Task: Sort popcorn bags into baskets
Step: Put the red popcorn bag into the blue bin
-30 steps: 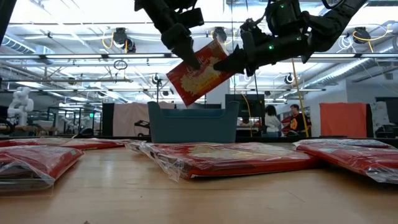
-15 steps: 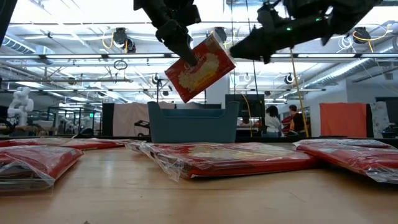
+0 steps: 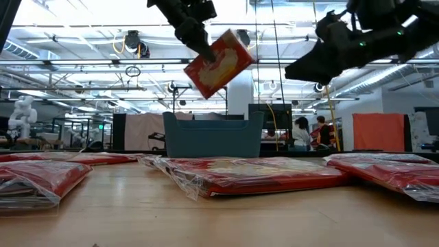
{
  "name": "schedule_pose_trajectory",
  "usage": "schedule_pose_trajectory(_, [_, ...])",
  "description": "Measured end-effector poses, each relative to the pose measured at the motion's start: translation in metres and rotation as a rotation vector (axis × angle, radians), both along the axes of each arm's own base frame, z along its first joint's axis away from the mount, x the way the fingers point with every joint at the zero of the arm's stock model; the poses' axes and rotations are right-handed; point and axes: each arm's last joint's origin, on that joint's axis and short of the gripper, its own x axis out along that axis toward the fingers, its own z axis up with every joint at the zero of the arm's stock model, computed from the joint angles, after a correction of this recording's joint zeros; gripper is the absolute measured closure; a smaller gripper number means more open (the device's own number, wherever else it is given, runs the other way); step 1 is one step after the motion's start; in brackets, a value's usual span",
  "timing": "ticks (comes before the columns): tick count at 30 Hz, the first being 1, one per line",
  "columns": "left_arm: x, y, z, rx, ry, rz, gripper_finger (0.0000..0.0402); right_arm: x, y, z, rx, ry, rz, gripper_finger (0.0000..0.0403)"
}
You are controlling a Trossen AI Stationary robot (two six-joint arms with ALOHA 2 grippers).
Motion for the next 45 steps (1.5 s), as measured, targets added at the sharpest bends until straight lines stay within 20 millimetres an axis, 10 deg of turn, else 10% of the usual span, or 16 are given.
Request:
schedule_pose_trajectory(22, [0.024, 0.086, -0.050, -0.238, 0.094, 0.170, 0.0363, -0.004, 0.031, -0.011, -0.070, -0.082, 0.175, 0.0271])
schedule_pose_trajectory(31, [0.034, 0.096, -0.099, -0.358, 0.318, 0.185, 0.0361, -0.004, 0.033, -0.012, -0.068, -0.072, 0.185, 0.0271])
schedule_pose_trajectory(45, [0.036, 0.098, -0.118, -0.392, 0.383, 0.169, 0.0359, -0.004, 0.033, -0.012, -0.087, -0.064, 0.189, 0.0271])
